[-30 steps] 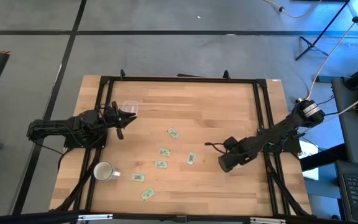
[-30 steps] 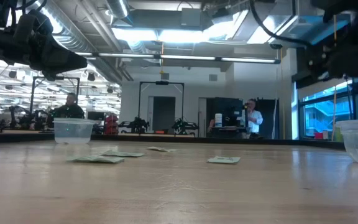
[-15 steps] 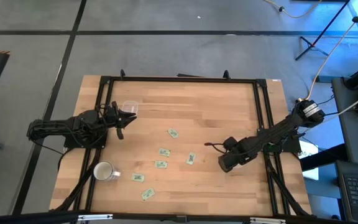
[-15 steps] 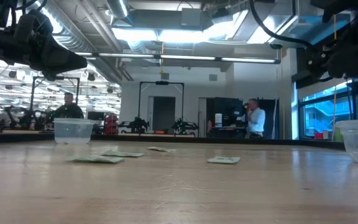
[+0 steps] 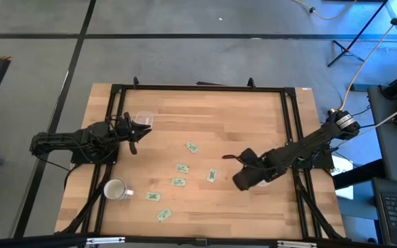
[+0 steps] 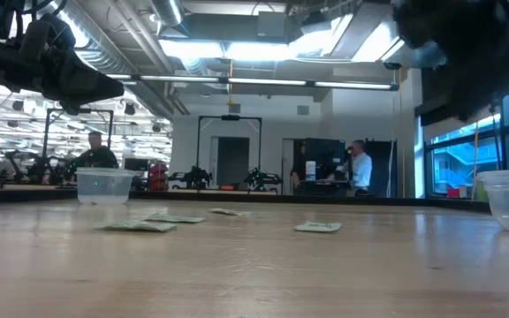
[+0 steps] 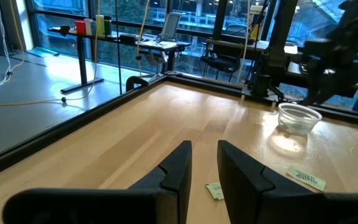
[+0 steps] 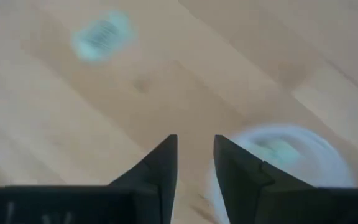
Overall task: Pick and place Stevia / Truvia into bins
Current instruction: Put the stevia packet into the round transparent container
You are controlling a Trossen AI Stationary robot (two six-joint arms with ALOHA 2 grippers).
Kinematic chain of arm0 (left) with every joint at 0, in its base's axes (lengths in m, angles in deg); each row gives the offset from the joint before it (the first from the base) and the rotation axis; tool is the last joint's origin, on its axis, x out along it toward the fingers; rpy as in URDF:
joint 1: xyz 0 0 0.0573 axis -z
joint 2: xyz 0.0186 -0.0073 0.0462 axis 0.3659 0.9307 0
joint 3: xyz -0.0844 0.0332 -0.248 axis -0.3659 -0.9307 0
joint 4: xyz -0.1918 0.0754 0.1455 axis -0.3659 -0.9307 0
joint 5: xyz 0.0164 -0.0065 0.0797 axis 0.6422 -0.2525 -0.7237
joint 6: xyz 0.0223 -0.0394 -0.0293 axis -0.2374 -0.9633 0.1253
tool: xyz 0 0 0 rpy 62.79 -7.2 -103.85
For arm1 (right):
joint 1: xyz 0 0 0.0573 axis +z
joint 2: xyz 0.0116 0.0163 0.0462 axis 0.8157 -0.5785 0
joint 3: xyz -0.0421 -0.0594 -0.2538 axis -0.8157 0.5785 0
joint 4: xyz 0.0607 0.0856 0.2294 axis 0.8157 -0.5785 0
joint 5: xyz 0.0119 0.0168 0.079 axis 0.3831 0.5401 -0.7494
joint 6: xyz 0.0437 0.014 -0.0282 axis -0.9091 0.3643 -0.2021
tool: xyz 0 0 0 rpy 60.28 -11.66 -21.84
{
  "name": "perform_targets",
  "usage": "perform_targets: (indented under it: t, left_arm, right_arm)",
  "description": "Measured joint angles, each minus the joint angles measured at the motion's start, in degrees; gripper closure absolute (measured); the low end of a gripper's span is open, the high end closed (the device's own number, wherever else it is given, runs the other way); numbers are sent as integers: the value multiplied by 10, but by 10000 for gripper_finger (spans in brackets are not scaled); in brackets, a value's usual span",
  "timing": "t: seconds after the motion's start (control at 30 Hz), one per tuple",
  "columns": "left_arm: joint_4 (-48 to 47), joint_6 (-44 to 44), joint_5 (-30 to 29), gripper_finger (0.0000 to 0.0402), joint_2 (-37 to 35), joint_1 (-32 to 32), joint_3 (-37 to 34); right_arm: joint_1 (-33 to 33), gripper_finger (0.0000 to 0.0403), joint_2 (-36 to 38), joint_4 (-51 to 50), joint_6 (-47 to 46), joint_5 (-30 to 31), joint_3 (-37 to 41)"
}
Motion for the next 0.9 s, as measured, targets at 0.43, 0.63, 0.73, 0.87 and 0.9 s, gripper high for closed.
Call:
perform_targets:
  t: [0.43, 0.63, 0.73, 0.87, 0.9]
  left_arm:
    - [0, 0, 0, 329, 0, 0, 0]
    - [0, 0, 0, 329, 0, 0, 0]
    - [0, 0, 0, 329, 0, 0, 0]
    - [0, 0, 0, 329, 0, 0, 0]
    - [0, 0, 0, 329, 0, 0, 0]
  right_arm:
    - [-69, 295, -68, 218, 186, 3, -1]
    - [-112, 295, -121, 242, 222, -50, -5]
    - [-130, 295, -143, 242, 222, -72, -5]
    - [-139, 295, -170, 259, 223, -82, -5]
    - [-140, 295, -177, 264, 224, -83, -5]
